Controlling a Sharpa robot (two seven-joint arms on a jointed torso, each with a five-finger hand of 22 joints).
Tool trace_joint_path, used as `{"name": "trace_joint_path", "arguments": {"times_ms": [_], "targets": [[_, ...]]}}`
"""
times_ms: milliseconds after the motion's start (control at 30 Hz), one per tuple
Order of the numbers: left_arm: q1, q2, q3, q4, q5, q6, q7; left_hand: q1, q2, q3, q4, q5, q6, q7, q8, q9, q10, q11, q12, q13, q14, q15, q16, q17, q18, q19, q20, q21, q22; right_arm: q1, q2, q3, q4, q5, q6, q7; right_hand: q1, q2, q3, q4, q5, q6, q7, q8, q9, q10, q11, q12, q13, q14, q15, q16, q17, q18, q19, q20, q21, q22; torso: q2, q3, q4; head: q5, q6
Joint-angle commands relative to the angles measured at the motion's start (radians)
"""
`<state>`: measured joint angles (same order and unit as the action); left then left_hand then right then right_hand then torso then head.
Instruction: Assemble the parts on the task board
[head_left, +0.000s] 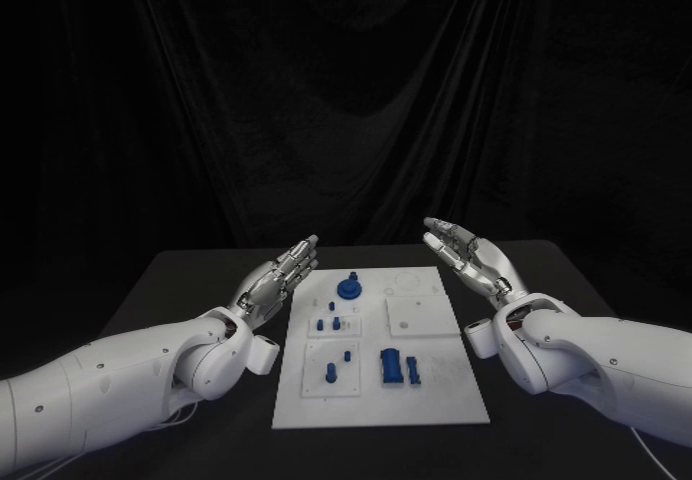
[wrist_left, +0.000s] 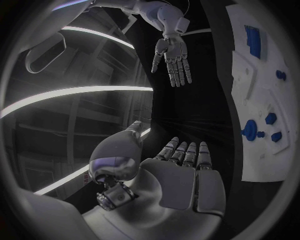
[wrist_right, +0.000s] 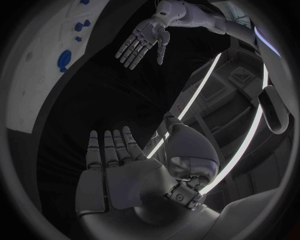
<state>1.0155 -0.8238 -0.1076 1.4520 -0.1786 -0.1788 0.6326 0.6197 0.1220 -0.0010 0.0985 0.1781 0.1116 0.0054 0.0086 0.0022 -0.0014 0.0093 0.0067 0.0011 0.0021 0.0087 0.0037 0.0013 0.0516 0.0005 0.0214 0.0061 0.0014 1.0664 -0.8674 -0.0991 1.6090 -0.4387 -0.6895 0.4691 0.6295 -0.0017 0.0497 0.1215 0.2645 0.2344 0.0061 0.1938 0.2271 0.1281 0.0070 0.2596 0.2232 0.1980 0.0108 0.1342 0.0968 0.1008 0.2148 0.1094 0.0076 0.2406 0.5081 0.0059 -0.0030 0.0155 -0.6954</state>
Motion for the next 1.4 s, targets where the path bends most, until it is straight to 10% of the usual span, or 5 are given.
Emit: {"name": "trace_joint_path", "arguments": {"times_ms": [33,67,167,567,1400], "targets": [[0.010,0.011,0.022,0.030,0.083,-0.247,-0.045,-0.203,-0.040,0.001,-0.099,-0.059,-0.037,-0.005,-0.009,-0.002,0.001,-0.009,-0.007,-0.001,-0.002,-0.009,-0.004,-0.001,-0.052,-0.001,-0.021,-0.006,-0.001,-0.007,0.027,0.028,-0.014,0.239,-0.051,0.031,-0.206,0.002,-0.050,-0.041,-0.087,-0.076,-0.006,-0.064,-0.074,-0.043,-0.007,-0.085,-0.073,-0.065,-0.011,-0.044,-0.097,-0.030,-0.069,-0.037,-0.008,-0.079,0.024,-0.0039,0.0020,-0.009,0.054],[0.012,0.014,0.030,0.038,0.092,-0.278,-0.051,-0.220,-0.043,0.001,-0.099,-0.063,-0.038,-0.005,-0.009,-0.002,0.001,-0.009,-0.007,-0.001,-0.002,-0.009,-0.004,-0.001,-0.052,-0.001,-0.021,-0.006,-0.001,-0.008,0.035,0.038,-0.017,0.266,-0.055,0.034,-0.223,0.002,-0.050,-0.045,-0.094,-0.082,-0.006,-0.069,-0.080,-0.046,-0.007,-0.092,-0.079,-0.070,-0.011,-0.048,-0.097,-0.030,-0.075,-0.109,-0.008,-0.085,0.027,-0.0044,0.0022,-0.010,0.062],[0.018,0.022,0.051,0.060,0.115,-0.363,-0.067,-0.263,-0.051,0.001,-0.099,-0.076,-0.112,-0.005,-0.009,-0.002,0.001,-0.009,-0.007,-0.001,-0.002,-0.009,-0.004,-0.001,-0.052,-0.001,-0.021,-0.006,-0.001,-0.011,0.054,0.060,-0.025,0.329,-0.064,0.040,-0.267,0.002,-0.050,-0.122,-0.112,-0.099,-0.006,-0.082,-0.096,-0.053,-0.007,-0.110,-0.095,-0.084,-0.011,-0.057,-0.097,-0.101,-0.093,-0.109,-0.008,-0.102,0.032,-0.0052,0.0026,-0.013,0.081],[0.034,0.043,0.106,0.117,0.177,-0.586,-0.112,-0.401,-0.122,0.001,-0.099,-0.178,-0.112,-0.005,-0.009,-0.002,0.001,-0.009,-0.007,-0.001,-0.002,-0.009,-0.004,-0.001,-0.052,-0.001,-0.021,-0.006,-0.001,-0.016,0.087,0.099,-0.039,0.439,-0.080,0.051,-0.409,0.002,-0.050,-0.122,-0.172,-0.150,-0.006,-0.194,-0.148,-0.128,-0.007,-0.169,-0.145,-0.124,-0.011,-0.134,-0.097,-0.101,-0.137,-0.109,-0.008,-0.156,0.036,-0.0059,0.0030,-0.016,0.095],[0.034,0.044,0.108,0.118,0.179,-0.591,-0.113,-0.620,-0.122,0.001,-0.099,-0.178,-0.112,-0.005,-0.009,-0.002,0.001,-0.009,-0.007,-0.001,-0.002,-0.009,-0.004,-0.001,-0.052,-0.001,-0.021,-0.006,-0.001,-0.016,0.087,0.099,-0.039,0.439,-0.080,0.051,-0.630,0.002,-0.050,-0.122,-0.265,-0.234,-0.006,-0.194,-0.227,-0.128,-0.007,-0.260,-0.223,-0.198,-0.011,-0.134,-0.097,-0.101,-0.215,-0.109,-0.008,-0.241,0.036,-0.0059,0.0030,-0.016,0.095]]}}
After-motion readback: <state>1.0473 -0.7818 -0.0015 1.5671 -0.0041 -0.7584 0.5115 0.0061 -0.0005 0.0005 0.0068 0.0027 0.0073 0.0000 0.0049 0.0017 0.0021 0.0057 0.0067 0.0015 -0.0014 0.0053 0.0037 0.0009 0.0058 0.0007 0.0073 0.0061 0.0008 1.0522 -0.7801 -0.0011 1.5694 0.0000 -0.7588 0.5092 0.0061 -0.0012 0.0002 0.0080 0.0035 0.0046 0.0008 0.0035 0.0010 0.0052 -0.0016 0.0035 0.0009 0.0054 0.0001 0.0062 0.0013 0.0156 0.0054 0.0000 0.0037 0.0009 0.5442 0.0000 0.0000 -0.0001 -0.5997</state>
